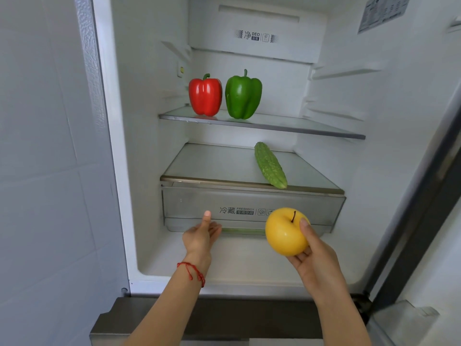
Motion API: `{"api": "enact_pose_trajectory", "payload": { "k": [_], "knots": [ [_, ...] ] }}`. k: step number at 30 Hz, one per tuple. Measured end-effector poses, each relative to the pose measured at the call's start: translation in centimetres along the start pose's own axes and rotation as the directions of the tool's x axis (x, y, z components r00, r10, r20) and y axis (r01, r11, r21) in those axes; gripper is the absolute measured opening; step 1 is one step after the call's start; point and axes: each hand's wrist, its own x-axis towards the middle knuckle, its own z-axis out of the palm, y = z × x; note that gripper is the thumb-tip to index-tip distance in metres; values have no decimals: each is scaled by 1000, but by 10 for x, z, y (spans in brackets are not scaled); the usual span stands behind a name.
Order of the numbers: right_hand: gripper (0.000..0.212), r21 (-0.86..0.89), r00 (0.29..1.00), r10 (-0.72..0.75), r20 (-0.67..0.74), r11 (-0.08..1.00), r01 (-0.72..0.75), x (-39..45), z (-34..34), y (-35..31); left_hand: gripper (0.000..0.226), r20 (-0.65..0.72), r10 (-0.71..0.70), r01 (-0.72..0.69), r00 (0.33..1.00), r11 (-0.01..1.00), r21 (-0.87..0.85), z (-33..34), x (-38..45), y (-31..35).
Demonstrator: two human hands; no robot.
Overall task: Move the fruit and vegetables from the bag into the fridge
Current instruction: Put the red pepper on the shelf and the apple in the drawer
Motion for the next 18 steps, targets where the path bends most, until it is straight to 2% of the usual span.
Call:
{"api": "enact_pose_trajectory", "payload": {
  "k": [4, 10, 18],
  "knots": [
    [26, 11, 1000, 11, -4, 1000, -11, -5, -3, 2, 27, 2, 70, -70, 998, 997, 37, -6, -6, -5],
    [6, 28, 1000, 13, 18, 1000, -14, -18, -3, 5, 28, 23, 121, -122, 992, 991, 52, -20, -17, -8],
    [8, 40, 1000, -6, 2, 999, 6, -43, -2, 7, 28, 49, 118, -121, 992, 990, 74, -32, -36, -8]
  ]
}}
